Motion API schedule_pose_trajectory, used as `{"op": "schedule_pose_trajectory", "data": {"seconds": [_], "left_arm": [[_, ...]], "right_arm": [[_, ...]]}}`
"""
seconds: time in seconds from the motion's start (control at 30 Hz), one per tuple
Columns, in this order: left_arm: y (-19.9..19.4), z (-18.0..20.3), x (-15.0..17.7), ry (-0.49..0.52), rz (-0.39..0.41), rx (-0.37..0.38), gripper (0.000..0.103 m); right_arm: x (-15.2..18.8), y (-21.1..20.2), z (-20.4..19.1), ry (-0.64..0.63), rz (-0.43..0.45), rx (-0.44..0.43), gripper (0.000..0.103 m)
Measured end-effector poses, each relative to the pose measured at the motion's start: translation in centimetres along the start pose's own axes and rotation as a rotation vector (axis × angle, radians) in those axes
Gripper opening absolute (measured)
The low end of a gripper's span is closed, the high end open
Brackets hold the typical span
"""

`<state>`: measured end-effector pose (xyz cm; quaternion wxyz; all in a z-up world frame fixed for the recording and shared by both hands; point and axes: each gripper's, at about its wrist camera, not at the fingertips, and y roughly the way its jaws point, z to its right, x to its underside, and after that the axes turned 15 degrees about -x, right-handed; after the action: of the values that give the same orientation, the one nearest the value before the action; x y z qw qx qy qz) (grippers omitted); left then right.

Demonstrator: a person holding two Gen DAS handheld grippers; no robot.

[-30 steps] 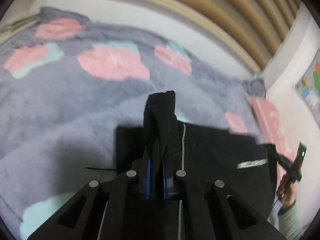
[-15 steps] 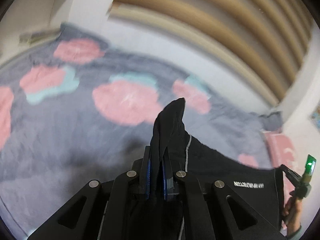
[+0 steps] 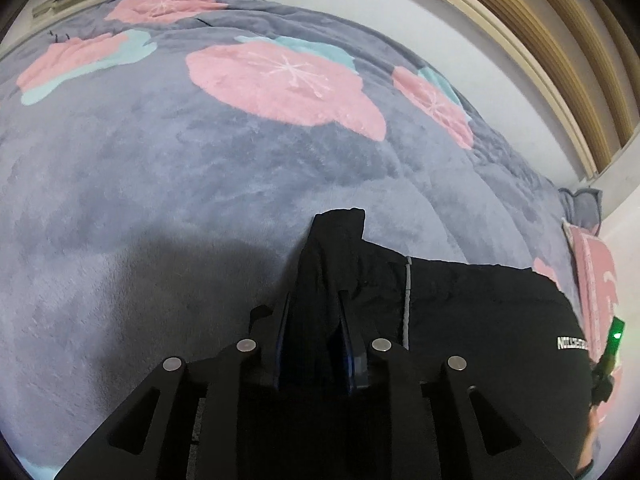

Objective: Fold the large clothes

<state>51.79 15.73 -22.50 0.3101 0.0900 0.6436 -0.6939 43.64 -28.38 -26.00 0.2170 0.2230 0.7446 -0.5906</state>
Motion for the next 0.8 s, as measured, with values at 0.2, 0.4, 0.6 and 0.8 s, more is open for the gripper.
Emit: {"op": "schedule_pose_trajectory", "data": {"seconds": [0.2, 0.4, 0.6, 0.8], "left_arm": [[-4.4, -0.8, 0.6, 0.005, 0.046, 0.027, 0.023], [-15.5, 1.5, 2.0, 0.162, 0.152, 0.138, 0.043], [-19.6, 7.4, 7.2, 0.219, 0.137, 0.217, 0.053], [-12.5, 11.6, 10.6, 0.196, 0.000, 0.140, 0.053]], "right_arm": [[0.1, -1.2, -0.3, -0.010, -0.018, -0.031, 0.012], [1.2, -8.1, -2.2, -0.009, 0.046, -0.314, 0.064], [3.5, -15.9, -10.6, -0.149, 0.125, -0.562, 0.066], [6.6, -11.9, -17.7, -0.157, -0.008, -0.317, 0.066]]}}
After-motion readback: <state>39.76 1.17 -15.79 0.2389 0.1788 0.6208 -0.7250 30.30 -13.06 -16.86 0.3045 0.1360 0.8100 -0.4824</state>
